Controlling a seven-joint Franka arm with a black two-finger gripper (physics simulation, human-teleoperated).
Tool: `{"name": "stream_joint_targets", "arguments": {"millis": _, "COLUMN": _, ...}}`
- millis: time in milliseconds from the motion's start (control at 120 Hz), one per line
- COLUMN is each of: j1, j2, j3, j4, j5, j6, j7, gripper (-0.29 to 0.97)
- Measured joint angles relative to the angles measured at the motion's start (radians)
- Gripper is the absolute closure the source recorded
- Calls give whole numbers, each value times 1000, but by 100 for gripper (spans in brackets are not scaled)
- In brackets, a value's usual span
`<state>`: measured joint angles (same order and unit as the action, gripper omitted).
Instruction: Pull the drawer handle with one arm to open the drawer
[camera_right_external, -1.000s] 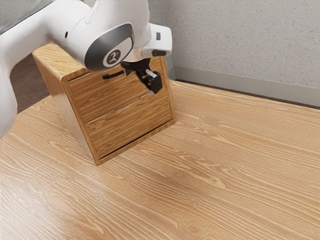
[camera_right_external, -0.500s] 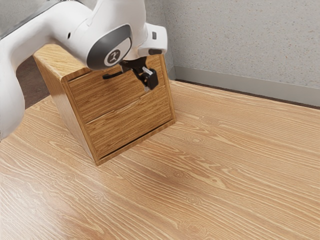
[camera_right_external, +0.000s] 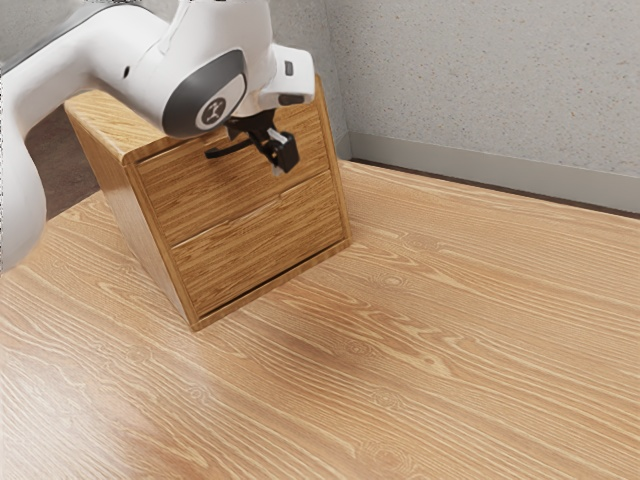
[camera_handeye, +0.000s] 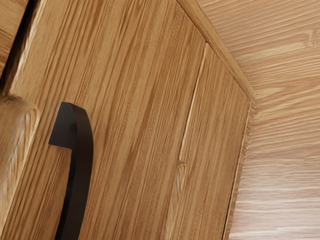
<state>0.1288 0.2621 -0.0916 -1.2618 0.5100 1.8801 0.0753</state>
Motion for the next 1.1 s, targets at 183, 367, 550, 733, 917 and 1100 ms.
{"name": "stream_joint_targets", "arguments": {"millis": 183, "j1": 2, "j2": 4, "j3": 1, "j4": -1, "j5": 0, "j6": 7, "j7": 2, "gripper": 0}}
{"name": "stream_joint_targets", "arguments": {"millis": 367, "j1": 3, "j2": 15, "j3": 4, "j4": -1, "j5": 1, "j6": 18, "j7": 4, "gripper": -1}}
{"name": "stream_joint_targets", "arguments": {"millis": 550, "j1": 6, "j2": 25, "j3": 6, "j4": -3, "j5": 0, "j6": 28, "j7": 5, "gripper": -1}}
{"name": "stream_joint_targets", "arguments": {"millis": 733, "j1": 2, "j2": 10, "j3": 6, "j4": -29, "j5": 2, "j6": 35, "j7": 4, "gripper": 1}}
{"name": "stream_joint_targets", "arguments": {"millis": 917, "j1": -19, "j2": -55, "j3": 3, "j4": -109, "j5": 4, "j6": 37, "j7": 2, "gripper": 13}}
{"name": "stream_joint_targets", "arguments": {"millis": 1100, "j1": -61, "j2": -120, "j3": 2, "j4": -192, "j5": 4, "j6": 37, "j7": -5, "gripper": 12}}
